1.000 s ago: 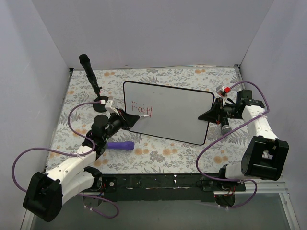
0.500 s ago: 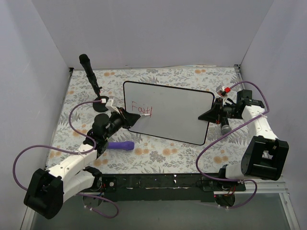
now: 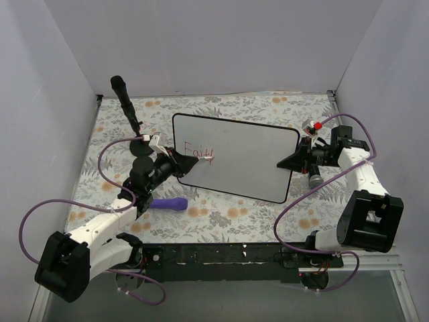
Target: Write a sentence on the whiteboard
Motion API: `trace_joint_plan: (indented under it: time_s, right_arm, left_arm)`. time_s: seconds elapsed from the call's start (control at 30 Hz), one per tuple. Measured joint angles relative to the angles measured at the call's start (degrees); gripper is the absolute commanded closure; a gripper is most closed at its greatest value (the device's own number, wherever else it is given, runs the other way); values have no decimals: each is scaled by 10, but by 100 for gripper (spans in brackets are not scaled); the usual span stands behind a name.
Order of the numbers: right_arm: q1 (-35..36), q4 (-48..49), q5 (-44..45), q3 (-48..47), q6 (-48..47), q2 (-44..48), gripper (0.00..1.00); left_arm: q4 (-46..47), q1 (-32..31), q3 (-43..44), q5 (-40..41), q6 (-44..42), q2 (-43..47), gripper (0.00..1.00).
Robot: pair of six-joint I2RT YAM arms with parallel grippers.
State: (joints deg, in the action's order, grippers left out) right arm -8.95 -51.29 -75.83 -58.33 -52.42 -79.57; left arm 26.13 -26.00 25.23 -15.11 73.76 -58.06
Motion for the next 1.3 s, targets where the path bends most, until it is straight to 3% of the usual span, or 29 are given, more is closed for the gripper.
trace_joint_plan:
  time_s: [1.1, 1.3]
  right_arm:
    - [0, 0, 0, 0, 0, 0, 99]
    - [0, 0, 0, 0, -2, 1, 99]
  left_arm:
    - [-29, 0, 5, -24, 1, -11, 100]
    - [-34, 0, 16, -30, 20, 38, 100]
